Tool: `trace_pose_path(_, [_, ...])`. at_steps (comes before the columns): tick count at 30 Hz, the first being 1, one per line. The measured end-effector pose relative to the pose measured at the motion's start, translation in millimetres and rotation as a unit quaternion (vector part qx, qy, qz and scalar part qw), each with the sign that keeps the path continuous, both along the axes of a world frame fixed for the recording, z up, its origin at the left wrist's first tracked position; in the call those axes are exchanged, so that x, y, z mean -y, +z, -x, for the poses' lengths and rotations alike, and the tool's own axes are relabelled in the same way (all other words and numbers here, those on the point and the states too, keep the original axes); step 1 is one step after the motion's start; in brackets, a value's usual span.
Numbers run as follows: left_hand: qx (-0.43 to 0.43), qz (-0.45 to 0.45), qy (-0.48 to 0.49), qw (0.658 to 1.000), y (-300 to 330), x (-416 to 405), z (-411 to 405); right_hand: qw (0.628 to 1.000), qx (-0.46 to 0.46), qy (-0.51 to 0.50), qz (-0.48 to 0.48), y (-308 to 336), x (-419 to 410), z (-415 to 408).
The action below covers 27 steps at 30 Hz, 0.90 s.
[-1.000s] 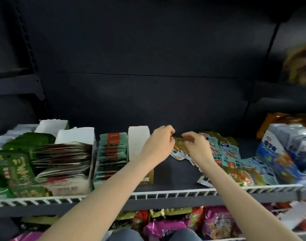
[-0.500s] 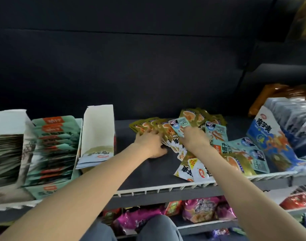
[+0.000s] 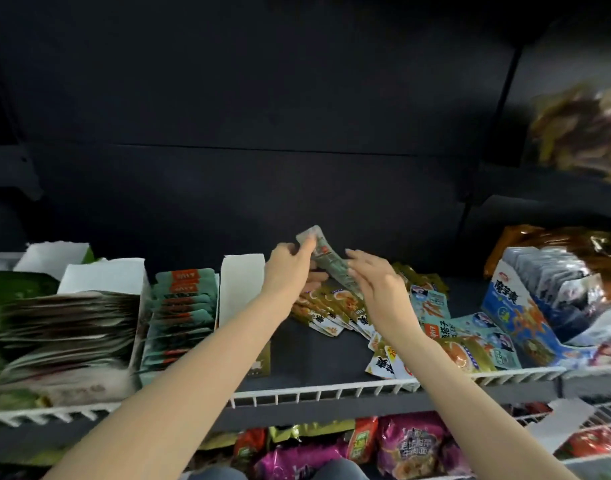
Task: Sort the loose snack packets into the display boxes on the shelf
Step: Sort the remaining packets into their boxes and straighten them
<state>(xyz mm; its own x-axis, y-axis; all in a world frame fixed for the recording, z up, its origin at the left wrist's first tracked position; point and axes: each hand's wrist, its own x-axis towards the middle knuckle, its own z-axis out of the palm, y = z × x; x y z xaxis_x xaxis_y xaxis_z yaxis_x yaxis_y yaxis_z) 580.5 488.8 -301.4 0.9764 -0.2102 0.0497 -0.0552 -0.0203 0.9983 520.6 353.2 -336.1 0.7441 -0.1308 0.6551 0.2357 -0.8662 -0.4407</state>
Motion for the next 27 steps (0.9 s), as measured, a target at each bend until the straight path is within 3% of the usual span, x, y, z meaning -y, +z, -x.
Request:
trace_pose_path(4, [-0.083, 0.097, -0.011, 0.992, 31, -47, 16, 0.996, 0.021, 0.026, 0.082, 17, -34, 6])
trace_pose_path(6, [-0.059, 0.098, -0.001, 0.993, 38, -69, 19, 0.996, 0.021, 0.031, 0.081, 24, -54, 4])
trace_pose_path(7, [-0.035, 0.090, 0.017, 0.995, 40, -81, 20, 0.999, 0.005, 0.034, 0.040, 30, -65, 4])
trace_pose_path(9, [0.007, 0.077, 0.060, 0.995, 43, -104, 21, 0.988, -0.048, 0.043, -0.138, 44, -89, 3])
trace_pose_path(10, [0.023, 0.080, 0.079, 0.993, 44, -115, 21, 0.957, -0.089, 0.064, -0.269, 53, -101, 1])
trace_pose_path(12, [0.049, 0.084, 0.101, 0.990, 48, -134, 21, 0.829, -0.149, 0.145, -0.518, 67, -122, -4])
trace_pose_path(13, [0.057, 0.080, 0.107, 0.989, 48, -142, 21, 0.777, -0.160, 0.182, -0.582, 70, -130, -8])
trace_pose_path(14, [0.066, 0.065, 0.112, 0.989, 48, -149, 20, 0.761, -0.162, 0.201, -0.595, 72, -137, -13])
trace_pose_path(19, [0.182, -0.165, 0.156, 0.957, 46, -184, 12, 0.840, -0.081, 0.162, -0.511, 77, -165, -28])
trace_pose_path(23, [0.286, -0.286, 0.170, 0.899, 45, -202, 8, 0.935, -0.002, 0.118, -0.334, 81, -174, -37])
trace_pose_path(27, [0.315, -0.328, 0.155, 0.877, 41, -211, 7, 0.984, -0.021, 0.110, -0.136, 74, -180, -43])
